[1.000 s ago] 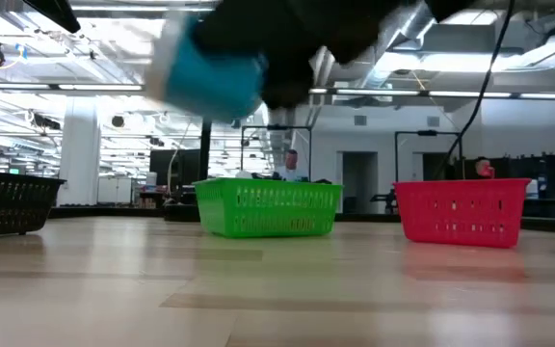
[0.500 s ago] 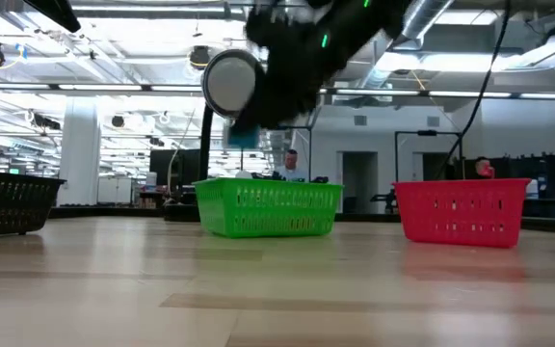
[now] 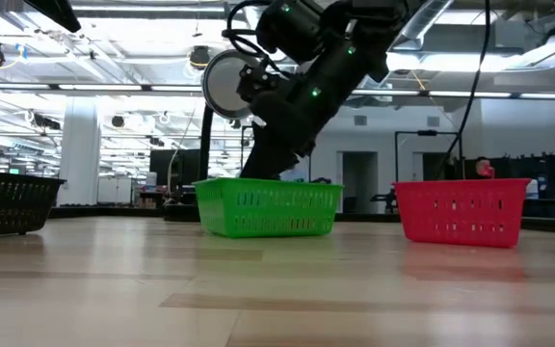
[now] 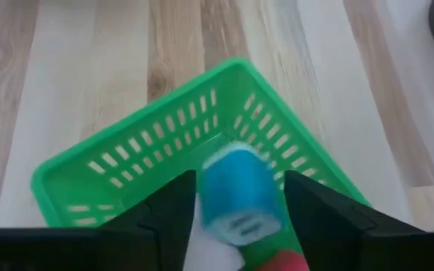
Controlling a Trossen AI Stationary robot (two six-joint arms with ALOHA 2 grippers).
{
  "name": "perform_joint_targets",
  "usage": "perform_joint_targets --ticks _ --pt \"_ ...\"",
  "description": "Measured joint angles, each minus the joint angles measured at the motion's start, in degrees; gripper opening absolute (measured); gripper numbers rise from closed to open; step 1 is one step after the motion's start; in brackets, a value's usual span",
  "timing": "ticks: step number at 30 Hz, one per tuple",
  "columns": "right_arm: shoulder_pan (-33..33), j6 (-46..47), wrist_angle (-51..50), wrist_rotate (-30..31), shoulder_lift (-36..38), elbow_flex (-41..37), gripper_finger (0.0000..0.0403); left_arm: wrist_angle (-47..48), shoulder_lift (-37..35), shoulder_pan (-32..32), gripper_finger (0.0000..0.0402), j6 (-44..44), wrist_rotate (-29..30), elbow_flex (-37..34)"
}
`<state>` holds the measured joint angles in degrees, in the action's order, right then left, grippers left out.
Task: Pick and place items into bin
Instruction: Put the blue charger adapter into the green bin, then put the white card reader box into the red bin
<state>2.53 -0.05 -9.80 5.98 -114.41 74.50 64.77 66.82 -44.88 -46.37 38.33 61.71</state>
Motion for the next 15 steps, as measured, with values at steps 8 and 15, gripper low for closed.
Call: perform_joint_targets --ticks 8,15 --pt "0.6 -0.4 -0.5 0.0 0.3 0.0 0.0232 0.0 0.0 0.0 0.0183 0.0 0.0 0.0" --pt "3.9 -0.1 -13.5 -3.7 5.6 4.2 0.0222 -0.1 0.0 0.0 0.0183 0.2 0.0 0.0"
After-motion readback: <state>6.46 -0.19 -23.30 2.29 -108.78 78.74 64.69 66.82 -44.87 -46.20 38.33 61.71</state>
